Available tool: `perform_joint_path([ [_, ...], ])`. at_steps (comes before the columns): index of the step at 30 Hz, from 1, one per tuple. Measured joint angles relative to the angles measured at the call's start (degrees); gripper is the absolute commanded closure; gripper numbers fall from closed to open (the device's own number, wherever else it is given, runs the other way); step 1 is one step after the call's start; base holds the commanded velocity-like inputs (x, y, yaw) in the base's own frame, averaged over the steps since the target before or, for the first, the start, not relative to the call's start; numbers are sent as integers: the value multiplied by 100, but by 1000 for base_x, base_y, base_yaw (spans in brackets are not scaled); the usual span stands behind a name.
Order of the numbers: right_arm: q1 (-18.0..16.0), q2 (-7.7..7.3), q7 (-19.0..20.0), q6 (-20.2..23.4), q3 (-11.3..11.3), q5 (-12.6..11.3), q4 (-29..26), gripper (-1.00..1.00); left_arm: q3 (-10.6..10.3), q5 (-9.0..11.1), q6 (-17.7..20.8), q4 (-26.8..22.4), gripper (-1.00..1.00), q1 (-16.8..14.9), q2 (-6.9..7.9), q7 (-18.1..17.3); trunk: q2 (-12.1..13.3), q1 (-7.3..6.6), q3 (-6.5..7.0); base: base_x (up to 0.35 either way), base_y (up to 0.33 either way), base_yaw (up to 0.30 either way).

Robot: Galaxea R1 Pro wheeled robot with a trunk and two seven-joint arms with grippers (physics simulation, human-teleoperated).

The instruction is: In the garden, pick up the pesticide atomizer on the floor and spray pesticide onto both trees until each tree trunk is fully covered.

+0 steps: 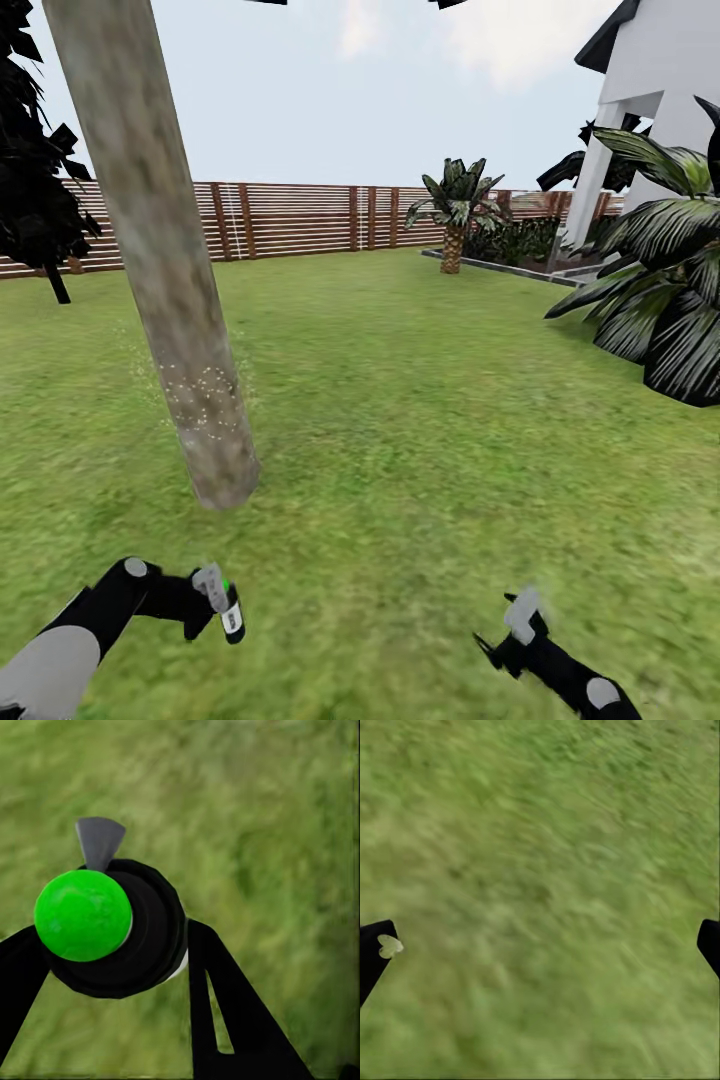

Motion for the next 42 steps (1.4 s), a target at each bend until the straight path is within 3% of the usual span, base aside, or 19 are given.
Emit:
perform_joint_path([
  [2, -290, 28, 1002, 352, 120, 3, -15, -100, -31, -277, 16, -2, 100, -6, -128, -118, 0, 0, 0, 0, 0, 0],
  [3, -393, 35, 1237, 447, 141, 1, -17, -100, -78, -329, 20, -2, 100, -7, -200, -148, 0, 0, 0, 0, 0, 0],
  [4, -454, 52, 1366, 495, 158, 2, -13, -100, -201, -356, 30, -9, 100, -7, -274, -194, 0, 0, 0, 0, 0, 0],
  [5, -500, 135, 1507, 527, 179, 7, -6, -100, -525, -375, 55, -69, 100, -7, -389, -242, 0, 0, 0, 0, 0, 0],
  [6, -512, 172, 1612, 537, 187, 10, -8, -100, -704, -384, 128, -106, 100, -10, -473, -254, 0, 0, 0, 0, 0, 0],
  [8, -530, 202, 1718, 539, 190, 11, -14, -100, -794, -395, 321, -130, 100, -16, -574, -255, 0, 0, 0, 0, 0, 0],
  [12, -535, 333, 1756, 538, 207, 26, -9, -100, -808, -400, 366, -127, 100, -16, -604, -251, 0, 0, 0, 0, 0, 0],
  [14, -535, 425, 2150, 537, 209, 35, -30, -100, -808, -403, 368, -126, 100, -11, -636, -251, 0, 0, 0, 0, 0, 0],
  [15, -535, 445, 2368, 537, 208, 36, -87, 100, -809, -405, 368, -126, 100, -9, -655, -251, 0, 0, 0, 0, 0, 0],
  [18, -536, 470, 2645, 538, 208, 37, -268, 100, -836, -405, 368, -127, 100, -12, -732, -251, 0, 0, 0, 0, 0, 0],
  [23, -535, 491, 2702, 538, 209, 37, -290, 100, -1029, -404, 384, -127, 100, -12, -837, -217, 0, 0, 0, 0, 0, 0],
  [26, -535, 639, 2703, 537, 215, 37, -290, 100, -1093, -409, 378, -122, 100, -9, -947, -208, 0, 0, 0, 0, 0, 0],
  [27, -535, 702, 2704, 536, 332, 37, -292, 100, -1184, -408, 382, -122, 100, -8, -977, -202, 0, 0, 0, 0, 0, 0],
  [29, -535, 765, 2694, 538, 1009, 24, -315, 100, -1319, -408, 385, -125, 100, -8, -1057, -199, 0, 0, 0, 0, 0, 0],
  [31, -535, 835, 2688, 544, 1254, 12, -368, 100, -1355, -422, 386, -125, 100, -8, -1122, -198, 0, 0, 0, 0, 0, 0],
  [33, -535, 945, 2687, 544, 1319, 10, -401, 100, -1472, -568, 415, -126, 100, -8, -1191, -198, 0, 0, 0, 0, 0, 0],
  [36, -535, 1110, 2686, 546, 1345, 2, -511, 100, -1558, -878, 671, -126, 100, -2, -1420, -182, 0, 0, 0, 0, 0, 0],
  [40, -536, 1225, 2694, 547, 1350, -7, -703, 100, -1554, -1106, 700, -127, 100, 1, -1644, -179, 0, 0, 0, 0, 0, 0],
  [42, -535, 1272, 2695, 547, 1351, -6, -742, 100, -1555, -1137, 702, -126, 100, 1, -1683, -174, 0, 0, 0, 0, 0, 0],
])
